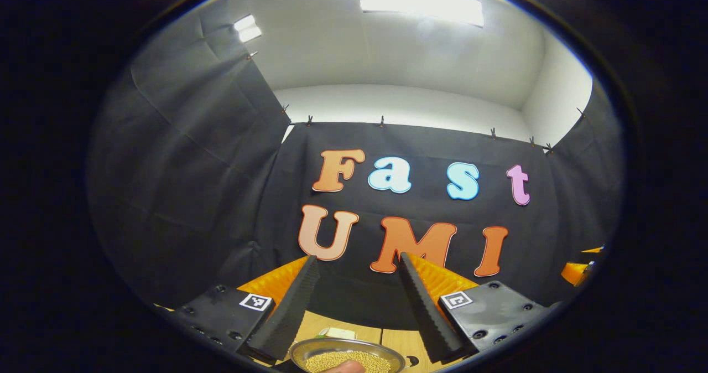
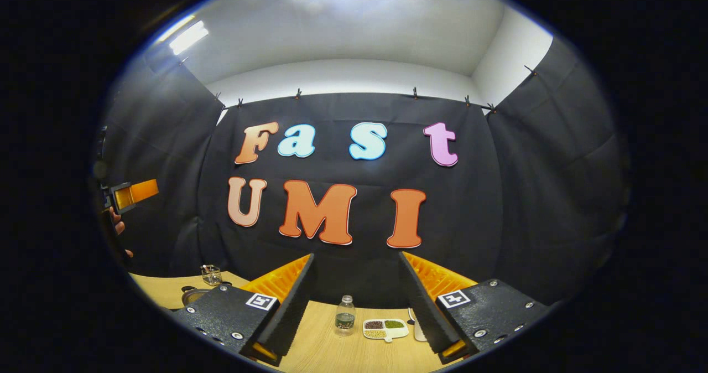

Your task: First push the handle of the pot to place it horizontally, then grasp the pot with both hands and set it on the induction cooktop.

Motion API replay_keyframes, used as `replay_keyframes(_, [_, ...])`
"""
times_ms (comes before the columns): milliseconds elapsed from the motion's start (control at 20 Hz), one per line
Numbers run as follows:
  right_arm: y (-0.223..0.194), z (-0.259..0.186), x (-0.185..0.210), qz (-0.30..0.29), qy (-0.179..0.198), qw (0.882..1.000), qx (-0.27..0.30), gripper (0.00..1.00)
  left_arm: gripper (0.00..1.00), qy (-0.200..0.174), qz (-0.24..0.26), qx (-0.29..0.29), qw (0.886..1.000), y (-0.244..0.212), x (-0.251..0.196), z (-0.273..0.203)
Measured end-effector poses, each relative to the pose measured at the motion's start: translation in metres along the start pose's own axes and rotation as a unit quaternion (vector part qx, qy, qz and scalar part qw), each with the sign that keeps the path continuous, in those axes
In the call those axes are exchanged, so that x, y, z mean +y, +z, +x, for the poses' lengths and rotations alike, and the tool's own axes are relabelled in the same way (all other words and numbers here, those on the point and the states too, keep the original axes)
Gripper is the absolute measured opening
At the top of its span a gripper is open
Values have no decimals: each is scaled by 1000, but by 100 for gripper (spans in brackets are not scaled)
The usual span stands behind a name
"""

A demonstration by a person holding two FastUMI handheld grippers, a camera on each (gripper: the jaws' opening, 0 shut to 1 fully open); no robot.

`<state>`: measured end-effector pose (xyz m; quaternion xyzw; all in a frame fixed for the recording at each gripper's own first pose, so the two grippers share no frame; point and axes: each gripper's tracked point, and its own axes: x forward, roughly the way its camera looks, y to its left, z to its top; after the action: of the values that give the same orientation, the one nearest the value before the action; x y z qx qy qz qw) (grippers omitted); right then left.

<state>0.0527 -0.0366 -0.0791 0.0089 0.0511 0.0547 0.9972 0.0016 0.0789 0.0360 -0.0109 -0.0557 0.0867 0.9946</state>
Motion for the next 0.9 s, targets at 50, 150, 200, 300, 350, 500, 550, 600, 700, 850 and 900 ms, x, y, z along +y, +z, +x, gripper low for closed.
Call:
replay_keyframes(50, [1, 1, 3, -3, 5, 1000, -2, 90, 95, -2, 1, 1, 1000, -2, -1, 0])
replay_keyframes(150, [0, 0, 7, -8, 10, 1000, -1, 90, 95, -9, 2, 8, 1000, -4, -6, -2])
replay_keyframes(200, [1, 1, 8, -10, 11, 1000, -4, 90, 98, -12, 3, 10, 1000, -5, -8, -1])
replay_keyframes(300, [3, 0, 11, -15, 15, 1000, -8, 91, 95, -12, 8, 11, 1000, -6, -9, -2])
replay_keyframes(350, [4, -1, 12, -17, 15, 1000, -11, 91, 95, -11, 9, 12, 1000, -7, -9, -2])
replay_keyframes(500, [9, -2, 9, -22, 14, 999, -21, 91, 95, -20, 15, 14, 1000, -9, -16, -2])
replay_keyframes(550, [13, -1, 9, -20, 14, 999, -26, 91, 95, -24, 15, 12, 1000, -8, -19, -2])
replay_keyframes(600, [15, 0, 8, -17, 13, 999, -30, 91, 95, -34, 18, 4, 999, -4, -25, -4])
replay_keyframes(700, [16, 0, 6, -14, 11, 999, -31, 91, 95, -46, 30, -4, 998, 0, -33, -7])
replay_keyframes(850, [17, 0, 4, -16, 8, 999, -31, 91, 95, -56, 49, -10, 997, 2, -47, -9])
replay_keyframes(900, [19, -2, 5, -16, 10, 999, -32, 91, 95, -61, 46, -8, 997, 1, -52, -9])
